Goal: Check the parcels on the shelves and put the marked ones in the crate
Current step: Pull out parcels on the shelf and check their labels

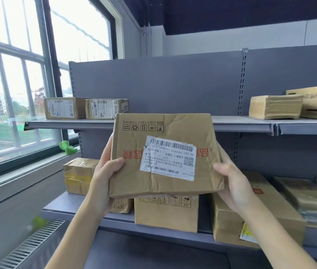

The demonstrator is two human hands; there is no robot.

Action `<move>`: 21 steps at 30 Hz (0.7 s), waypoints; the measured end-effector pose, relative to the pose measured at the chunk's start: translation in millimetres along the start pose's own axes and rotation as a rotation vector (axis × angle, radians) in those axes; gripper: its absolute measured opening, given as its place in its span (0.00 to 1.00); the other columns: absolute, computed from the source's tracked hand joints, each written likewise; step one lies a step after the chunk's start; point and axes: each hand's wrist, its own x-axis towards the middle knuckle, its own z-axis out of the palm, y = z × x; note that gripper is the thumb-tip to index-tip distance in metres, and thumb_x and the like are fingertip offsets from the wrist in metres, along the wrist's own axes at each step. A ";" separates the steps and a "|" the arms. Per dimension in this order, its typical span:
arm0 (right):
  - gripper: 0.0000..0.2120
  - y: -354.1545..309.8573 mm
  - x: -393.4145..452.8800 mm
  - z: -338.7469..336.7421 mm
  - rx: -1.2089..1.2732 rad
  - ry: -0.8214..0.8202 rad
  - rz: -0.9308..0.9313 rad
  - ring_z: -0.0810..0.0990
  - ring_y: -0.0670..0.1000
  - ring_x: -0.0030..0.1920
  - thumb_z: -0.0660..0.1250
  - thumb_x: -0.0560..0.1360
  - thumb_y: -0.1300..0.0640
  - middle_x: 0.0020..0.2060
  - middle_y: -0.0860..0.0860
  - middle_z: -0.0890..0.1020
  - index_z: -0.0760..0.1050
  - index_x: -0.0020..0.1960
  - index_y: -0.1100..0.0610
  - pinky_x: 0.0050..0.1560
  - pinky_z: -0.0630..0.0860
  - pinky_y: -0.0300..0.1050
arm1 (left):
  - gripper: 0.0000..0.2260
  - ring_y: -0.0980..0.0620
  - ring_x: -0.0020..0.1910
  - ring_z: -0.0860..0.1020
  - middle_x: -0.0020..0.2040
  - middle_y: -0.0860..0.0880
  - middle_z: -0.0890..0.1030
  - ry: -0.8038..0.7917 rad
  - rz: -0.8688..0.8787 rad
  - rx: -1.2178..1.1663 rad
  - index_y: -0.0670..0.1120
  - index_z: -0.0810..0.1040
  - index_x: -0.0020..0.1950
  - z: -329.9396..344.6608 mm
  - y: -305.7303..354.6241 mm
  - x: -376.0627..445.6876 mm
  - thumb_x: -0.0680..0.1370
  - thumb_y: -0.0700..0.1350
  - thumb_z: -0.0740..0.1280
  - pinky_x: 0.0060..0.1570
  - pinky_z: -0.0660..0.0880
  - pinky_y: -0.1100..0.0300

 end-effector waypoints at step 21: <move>0.58 -65.7 81.1 -17.6 -0.630 0.077 -0.375 0.52 0.18 0.59 0.78 0.59 0.56 0.56 0.15 0.49 0.36 0.68 0.35 0.52 0.58 0.14 | 0.27 0.59 0.63 0.72 0.69 0.54 0.66 -0.109 0.435 0.383 0.56 0.50 0.73 41.5 40.7 86.7 0.78 0.39 0.57 0.60 0.74 0.58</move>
